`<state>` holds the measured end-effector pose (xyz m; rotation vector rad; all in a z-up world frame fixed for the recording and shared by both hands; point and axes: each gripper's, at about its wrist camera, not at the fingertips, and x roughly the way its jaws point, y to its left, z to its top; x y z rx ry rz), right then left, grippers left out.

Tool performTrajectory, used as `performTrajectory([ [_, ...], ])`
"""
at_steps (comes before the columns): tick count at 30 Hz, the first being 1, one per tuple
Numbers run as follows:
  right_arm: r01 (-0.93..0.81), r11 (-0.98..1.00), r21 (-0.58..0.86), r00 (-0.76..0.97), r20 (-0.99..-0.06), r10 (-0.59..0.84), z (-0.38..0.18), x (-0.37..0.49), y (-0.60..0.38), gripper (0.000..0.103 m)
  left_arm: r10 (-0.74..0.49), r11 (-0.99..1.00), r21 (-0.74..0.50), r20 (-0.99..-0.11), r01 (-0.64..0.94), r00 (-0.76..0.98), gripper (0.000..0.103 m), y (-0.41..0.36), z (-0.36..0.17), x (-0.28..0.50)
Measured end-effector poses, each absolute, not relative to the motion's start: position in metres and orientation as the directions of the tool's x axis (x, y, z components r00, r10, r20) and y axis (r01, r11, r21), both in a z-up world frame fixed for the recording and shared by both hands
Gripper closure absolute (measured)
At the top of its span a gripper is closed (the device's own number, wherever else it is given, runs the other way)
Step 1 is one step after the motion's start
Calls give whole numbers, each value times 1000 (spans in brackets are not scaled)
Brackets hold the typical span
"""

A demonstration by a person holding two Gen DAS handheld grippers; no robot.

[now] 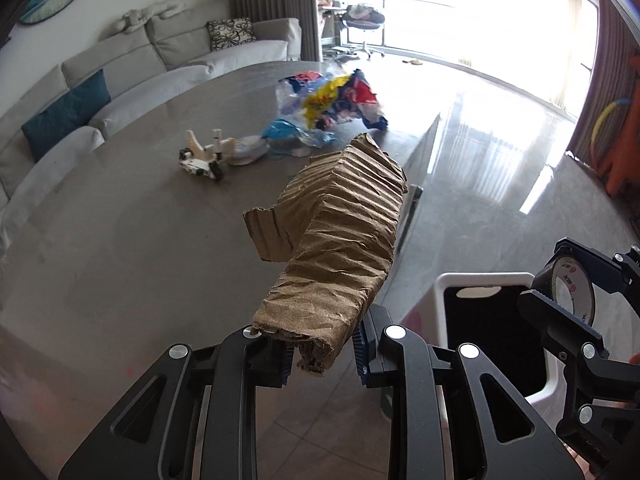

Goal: Collect trash
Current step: 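Carry the cardboard over the bin and open the left gripper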

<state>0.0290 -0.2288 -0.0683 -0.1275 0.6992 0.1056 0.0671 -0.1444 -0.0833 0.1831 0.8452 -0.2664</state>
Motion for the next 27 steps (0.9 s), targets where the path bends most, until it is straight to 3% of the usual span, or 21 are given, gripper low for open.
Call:
performTrajectory([
  [12,16,995,-101,751,-656,-79,-78,-31,-315,53,-238,875,59,-811,480,534,77,-258,-116,21],
  [22,47,994,-98,746,-658,-100,-83,-53,-338,53,-228,843,78,-843,532,486,77,-299,-135,5],
  [27,52,994,-92,748,-657,-100,-84,-51,-341,53,-220,830,84,-858,551,463,68,-304,-139,8],
])
